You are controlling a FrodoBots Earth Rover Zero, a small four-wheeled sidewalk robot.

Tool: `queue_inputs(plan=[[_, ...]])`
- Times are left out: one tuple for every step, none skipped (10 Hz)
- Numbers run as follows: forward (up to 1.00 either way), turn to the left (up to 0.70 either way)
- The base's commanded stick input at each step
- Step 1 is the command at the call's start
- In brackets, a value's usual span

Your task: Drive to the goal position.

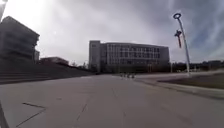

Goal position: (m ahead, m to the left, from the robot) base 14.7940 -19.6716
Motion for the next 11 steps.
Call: queue_inputs(plan=[[0.85,0.0],[0.85,0.0],[0.85,0.0],[0.85,0.0],[0.85,0.0],[0.85,0.0],[0.85,0.0],[0.85,0.0],[0.85,0.0],[0.85,0.0],[0.85,0.0]])
